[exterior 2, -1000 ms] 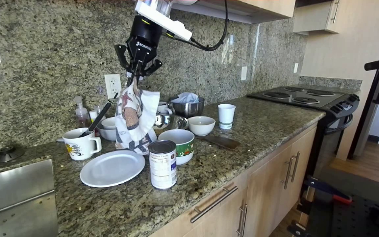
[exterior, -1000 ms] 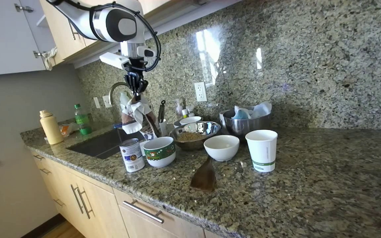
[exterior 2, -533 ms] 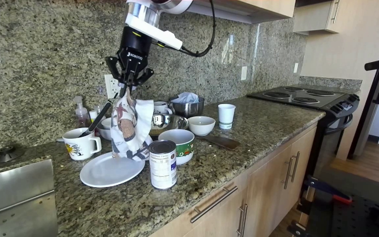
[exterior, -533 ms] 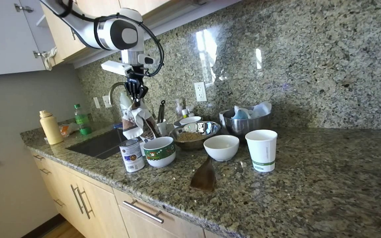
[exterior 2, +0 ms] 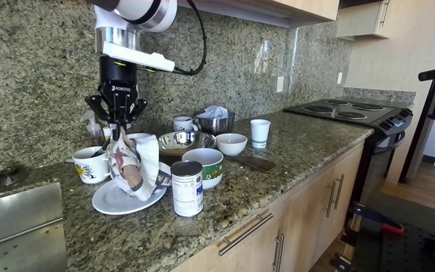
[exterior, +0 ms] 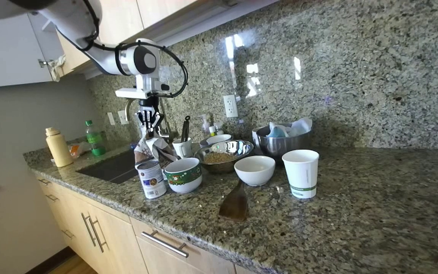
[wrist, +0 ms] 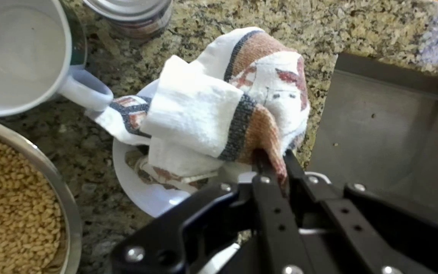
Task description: Use the towel to wipe the white plate on the left
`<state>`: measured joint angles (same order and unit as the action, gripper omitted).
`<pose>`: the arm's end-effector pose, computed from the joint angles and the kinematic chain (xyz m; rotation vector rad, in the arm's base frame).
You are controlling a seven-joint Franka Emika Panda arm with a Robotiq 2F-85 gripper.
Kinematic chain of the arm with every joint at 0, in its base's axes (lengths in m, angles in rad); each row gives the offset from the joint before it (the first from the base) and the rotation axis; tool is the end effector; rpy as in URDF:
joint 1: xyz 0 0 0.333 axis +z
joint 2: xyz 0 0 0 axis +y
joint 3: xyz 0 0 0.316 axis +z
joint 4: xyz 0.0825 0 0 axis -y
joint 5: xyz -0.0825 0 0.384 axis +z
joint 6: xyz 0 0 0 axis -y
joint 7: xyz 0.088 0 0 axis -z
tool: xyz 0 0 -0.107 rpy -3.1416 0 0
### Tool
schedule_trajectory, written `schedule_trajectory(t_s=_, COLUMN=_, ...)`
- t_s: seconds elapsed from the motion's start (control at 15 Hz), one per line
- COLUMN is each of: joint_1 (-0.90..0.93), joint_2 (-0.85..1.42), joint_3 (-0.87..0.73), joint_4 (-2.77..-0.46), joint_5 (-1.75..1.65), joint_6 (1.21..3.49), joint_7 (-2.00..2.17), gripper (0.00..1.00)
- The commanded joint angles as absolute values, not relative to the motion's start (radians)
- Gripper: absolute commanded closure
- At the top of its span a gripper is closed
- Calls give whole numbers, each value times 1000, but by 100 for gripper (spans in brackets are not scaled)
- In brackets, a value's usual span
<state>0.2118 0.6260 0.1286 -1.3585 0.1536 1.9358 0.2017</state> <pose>0.6813 0.2322 0.3551 -2.9385 -0.0851 0.1490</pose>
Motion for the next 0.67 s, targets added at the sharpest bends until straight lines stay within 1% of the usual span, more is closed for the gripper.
schedule_trajectory(t_s=0.0, joint_1=249, joint_2=780, joint_3=118, joint_4=-1133, joint_5=104, joint_6=1798, joint_7=219, gripper=97)
schedule_trajectory(t_s=0.33, joint_1=276, joint_2=926, joint_3=112, joint_4=-969, joint_5=83, joint_6=1755, joint_7=216, gripper=97)
schedule_trajectory(t_s=0.6, joint_1=278, joint_2=995, joint_3=103, joint_4=-902, joint_5=89, joint_6=1759, joint_7=237, gripper=97)
